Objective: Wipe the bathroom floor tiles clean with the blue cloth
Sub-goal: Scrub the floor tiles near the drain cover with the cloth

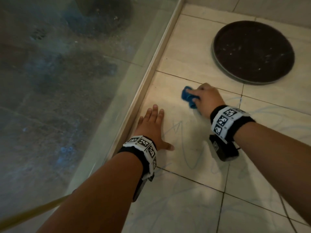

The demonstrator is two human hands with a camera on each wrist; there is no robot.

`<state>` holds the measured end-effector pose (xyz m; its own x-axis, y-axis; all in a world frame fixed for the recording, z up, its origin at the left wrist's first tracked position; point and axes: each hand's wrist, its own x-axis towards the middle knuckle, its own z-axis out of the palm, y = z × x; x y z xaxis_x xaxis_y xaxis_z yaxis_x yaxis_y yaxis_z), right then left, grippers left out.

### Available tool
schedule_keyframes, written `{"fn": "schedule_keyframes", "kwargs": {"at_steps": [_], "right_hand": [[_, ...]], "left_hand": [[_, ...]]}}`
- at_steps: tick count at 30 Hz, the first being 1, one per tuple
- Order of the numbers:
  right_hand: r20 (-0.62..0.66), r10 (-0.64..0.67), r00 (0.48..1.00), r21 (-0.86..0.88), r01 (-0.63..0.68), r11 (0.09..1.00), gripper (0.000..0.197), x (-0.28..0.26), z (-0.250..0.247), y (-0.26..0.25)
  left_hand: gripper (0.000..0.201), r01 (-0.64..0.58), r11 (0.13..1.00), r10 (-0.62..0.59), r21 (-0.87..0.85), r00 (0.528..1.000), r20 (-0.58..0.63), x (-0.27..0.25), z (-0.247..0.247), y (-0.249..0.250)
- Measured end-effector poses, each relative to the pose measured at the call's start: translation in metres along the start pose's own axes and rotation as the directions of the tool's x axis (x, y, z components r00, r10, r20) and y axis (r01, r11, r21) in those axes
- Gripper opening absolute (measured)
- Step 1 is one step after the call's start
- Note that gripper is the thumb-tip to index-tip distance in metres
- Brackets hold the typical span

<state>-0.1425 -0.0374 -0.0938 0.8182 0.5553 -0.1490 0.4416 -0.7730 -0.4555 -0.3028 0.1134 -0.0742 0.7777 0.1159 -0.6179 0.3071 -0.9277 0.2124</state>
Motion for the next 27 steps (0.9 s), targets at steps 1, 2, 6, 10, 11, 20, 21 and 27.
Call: {"fn": "schedule_keyframes", "kwargs": {"at_steps": [1, 2, 6, 10, 11, 20, 21, 27], "right_hand": [[-0.062, 0.102, 0.993, 0.029, -0.1, 0.995, 0.039, 0.001, -0.001, 0.001], [-0.056, 0.12, 0.991, -0.042, -0.123, 0.992, 0.042, -0.003, 0.002, -0.006], [0.184, -0.276, 0.943, -0.137, 0.303, 0.943, 0.041, -0.043, 0.027, -0.044], [0.036, -0.204, 0.978, -0.262, 0.206, 0.943, 0.036, -0.008, 0.011, -0.006], [-0.049, -0.048, 0.998, -0.238, 0.035, 0.971, 0.035, 0.0, 0.002, 0.004], [0.16, -0.197, 0.967, -0.213, 0.229, 0.95, 0.033, -0.013, 0.009, -0.02], [0.105, -0.064, 0.992, -0.224, 0.086, 0.971, 0.036, 0.0, 0.0, -0.009], [0.025, -0.056, 0.998, -0.021, 0.057, 0.998, 0.034, -0.028, 0.022, -0.035]], "left_hand": [[0.133, 0.0, 1.0, 0.0, -0.003, 1.0, -0.003, 0.0, 0.0, 0.0], [0.133, 0.0, 1.0, 0.0, -0.003, 1.0, -0.006, 0.0, 0.0, 0.0], [0.132, 0.003, 1.0, -0.003, -0.001, 1.0, 0.0, 0.002, 0.001, 0.001], [0.132, 0.0, 1.0, 0.0, -0.004, 1.0, -0.008, 0.001, 0.001, 0.0], [0.133, -0.001, 1.0, 0.001, -0.008, 1.0, -0.013, 0.0, 0.001, 0.0], [0.133, 0.001, 1.0, -0.002, 0.013, 1.0, 0.006, 0.0, -0.001, 0.001], [0.133, 0.002, 1.0, -0.002, 0.007, 1.0, 0.008, 0.0, 0.0, 0.001], [0.133, 0.009, 1.0, -0.009, 0.01, 1.0, 0.001, 0.001, 0.001, 0.001]]}}
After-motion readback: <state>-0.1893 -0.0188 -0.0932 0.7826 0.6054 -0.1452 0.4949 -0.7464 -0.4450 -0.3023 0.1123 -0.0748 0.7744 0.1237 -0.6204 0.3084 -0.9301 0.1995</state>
